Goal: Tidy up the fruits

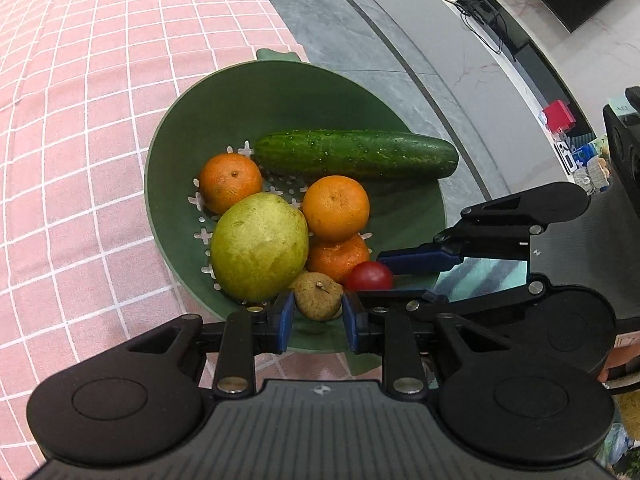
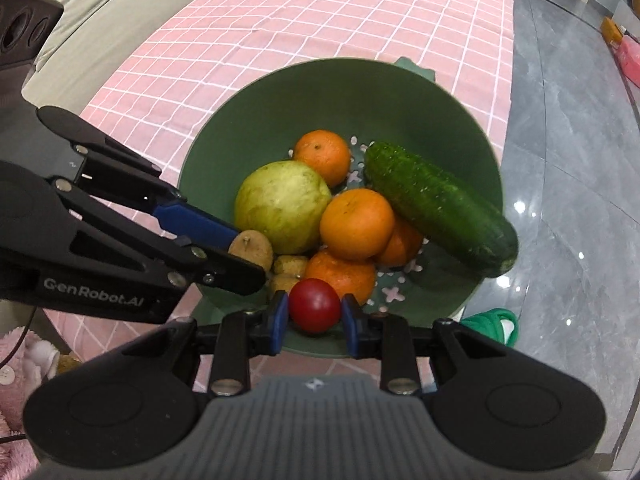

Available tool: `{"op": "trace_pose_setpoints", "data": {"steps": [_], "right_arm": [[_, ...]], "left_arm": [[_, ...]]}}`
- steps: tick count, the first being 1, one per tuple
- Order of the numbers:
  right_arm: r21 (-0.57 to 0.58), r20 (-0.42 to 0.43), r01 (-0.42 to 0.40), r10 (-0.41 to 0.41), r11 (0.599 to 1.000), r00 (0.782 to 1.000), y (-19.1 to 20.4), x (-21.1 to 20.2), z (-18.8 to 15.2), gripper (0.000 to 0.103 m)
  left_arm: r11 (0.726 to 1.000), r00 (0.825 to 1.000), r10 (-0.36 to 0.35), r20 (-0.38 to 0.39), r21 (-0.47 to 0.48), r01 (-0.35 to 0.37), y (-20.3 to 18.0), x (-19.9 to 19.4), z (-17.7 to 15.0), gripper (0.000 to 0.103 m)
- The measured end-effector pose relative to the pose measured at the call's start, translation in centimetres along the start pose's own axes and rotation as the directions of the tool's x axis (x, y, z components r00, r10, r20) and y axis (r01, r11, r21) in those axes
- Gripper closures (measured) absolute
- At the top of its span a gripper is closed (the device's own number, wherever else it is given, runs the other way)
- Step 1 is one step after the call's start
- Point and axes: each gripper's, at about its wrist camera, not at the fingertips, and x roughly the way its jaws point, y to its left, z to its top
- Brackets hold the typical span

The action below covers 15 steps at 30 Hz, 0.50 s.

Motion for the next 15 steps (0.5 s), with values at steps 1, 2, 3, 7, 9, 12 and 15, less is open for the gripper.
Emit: {"op": "trace_pose_setpoints", "data": {"steps": [1,2,3,7,9,12,15], "right_arm": [[-0.001,0.0,0.0,0.0,1.0,1.0,0.1,0.0,0.0,0.077],[-0.002,0.0,0.002,-0.002,1.0,1.0,0.1,-0.1,0.0,0.077],[-0.003,0.001,0.003,-0.003,1.0,1.0,0.2,-0.2,0.0,0.076],[-0.014,0.026,0.019,-0.019,1.0,0.999,0.5,-1.5,0.0,0.065],[-0.018,0.053,0.03,-0.029,0.999,0.998,0.7,-2.7,0.0,0.064],[-0.005,0.12,0.061,-0.06,0.998,0.991,1.3,-4.8,0.0,0.053],[0.036,0.217,0.104,-0.109,0.994,0.97,2.1,-7.3,-0.3,0.045]], "left_arm": [[1.0,1.0,-0.002,0.003,-0.002,0.002,0.0,-0.1,0.0,0.074],[1.0,1.0,-0.008,0.006,-0.007,0.008,0.1,-0.4,-0.1,0.072],[1.0,1.0,-0.013,0.009,-0.013,0.013,0.2,-0.5,-0.1,0.066],[1.0,0.999,-0.018,0.05,0.002,0.018,0.1,-2.3,-0.4,0.051],[1.0,0.997,-0.007,0.082,0.011,0.006,-0.2,-3.5,-0.5,0.051],[0.999,0.985,0.033,0.169,0.017,-0.037,-0.6,-6.2,-0.9,0.051],[0.994,0.958,0.097,0.27,0.019,-0.106,-1.0,-9.1,-1.7,0.044]]}}
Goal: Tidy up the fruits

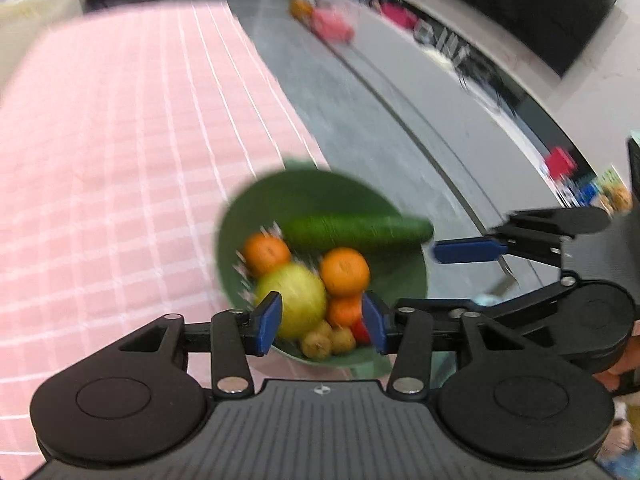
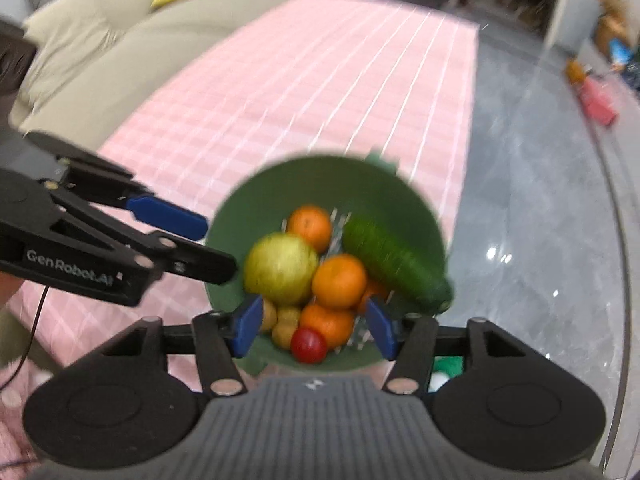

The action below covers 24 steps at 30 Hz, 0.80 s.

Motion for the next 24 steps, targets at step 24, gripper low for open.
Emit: {"op": "trace_pose_setpoints", "data": {"steps": [24], "right_arm": [[0.164,0.392,0.193,-0.243,0.967,0.887,10.5,-7.0,-7.6,0.021]], "left_arm": [[0.884,0.828,0.467,0.311,-0.195,-0.425,-1.7,-9.0,-9.6,0.013]]}}
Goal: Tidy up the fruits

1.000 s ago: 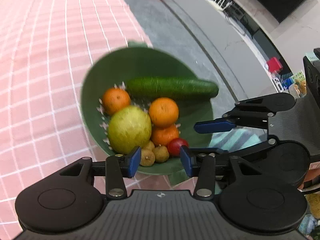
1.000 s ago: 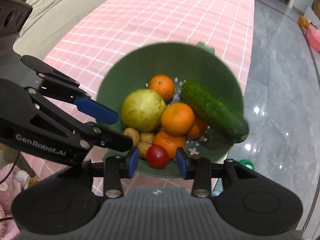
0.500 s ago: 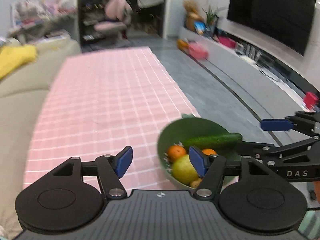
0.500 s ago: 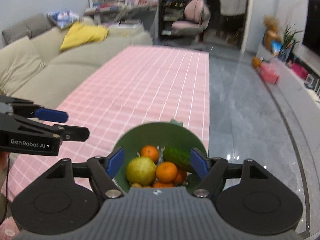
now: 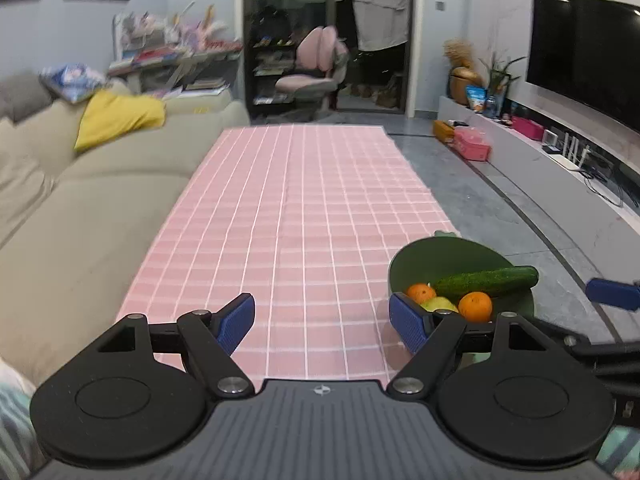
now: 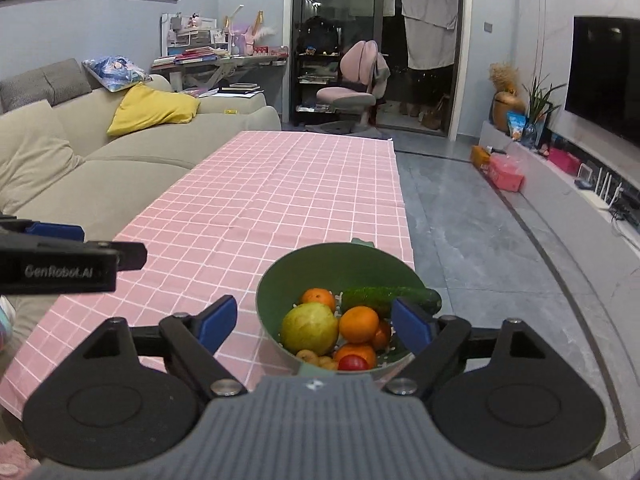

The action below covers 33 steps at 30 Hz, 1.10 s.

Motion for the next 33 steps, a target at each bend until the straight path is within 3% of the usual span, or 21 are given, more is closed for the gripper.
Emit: {"op": "trace_pose_setpoints", "data": {"steps": [3,11,33], "right_arm": [[-0.02,-0.011,0.002,-0.003,1.0,1.0,0.5,0.0,-0.6,0.019],[0.009,-0.066,-0.001,0.001,1.0,0.998,0.0,1.2,-1.4,0.018],[0.03,-0.08,-0.004,0.006,1.0,0.997,-0.3,1.3,-1.7,0.018]], "left_arm": [[0.999,0.999,-0.013,-0.045,-0.033,0.012,0.7,0.2,-0.6,0.013],[1.0,0.992,0.018,-0.126,-0.01,-0.019,0.6,1.2,-1.6,0.013],[1.0,0.99,0.022,-0.137,0.015,-0.021,0.5,0.8,-1.6,0.013]]}}
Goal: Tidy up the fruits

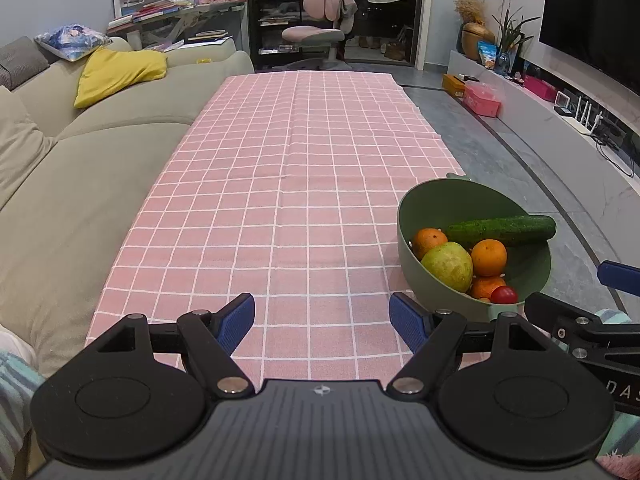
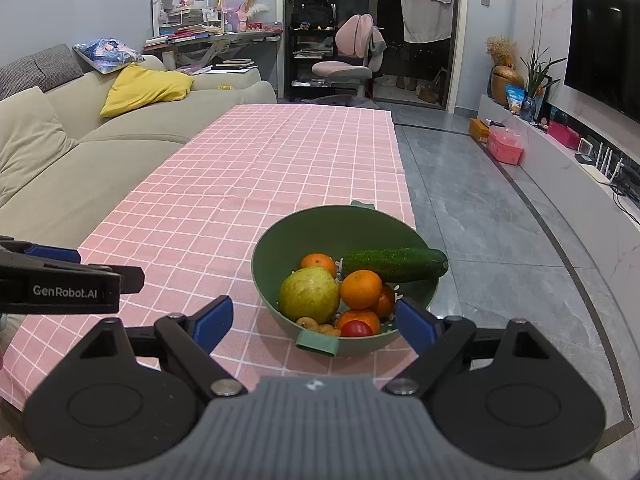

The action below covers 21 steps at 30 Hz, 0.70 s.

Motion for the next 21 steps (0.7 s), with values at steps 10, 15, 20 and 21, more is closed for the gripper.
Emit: {"op": "trace_pose_setpoints", "data": {"steps": [10,15,20,21], "right_arm": [[-0.002,0.004,0.0,0.0,1.0,1.0,0.07,0.04,-0.03,0.017],[-0.003,0.006,0.0,0.0,1.0,1.0,0.12,0.04,-0.07,0.017],[-0.003,0.007,0.001,-0.001,1.0,1.0,0.24,-0.01,-0.12,0.017],[-0.003,0.008,0.001,-0.001,1.0,1.0,0.24,-0.02,-0.12,0.017]], "left_arm": [[1.0,1.0,-0.001,-0.003,0.003,0.001,-0.07,-0.03,-0.11,0.013],[1.0,1.0,-0.002,-0.007,0.002,0.002,0.0,0.02,-0.09,0.013],[1.0,1.0,0.0,-0.015,0.002,0.0,0.01,0.09,-0.13,0.013],[1.0,1.0,0.0,-0.015,0.001,0.0,0.01,0.09,-0.13,0.013]]}}
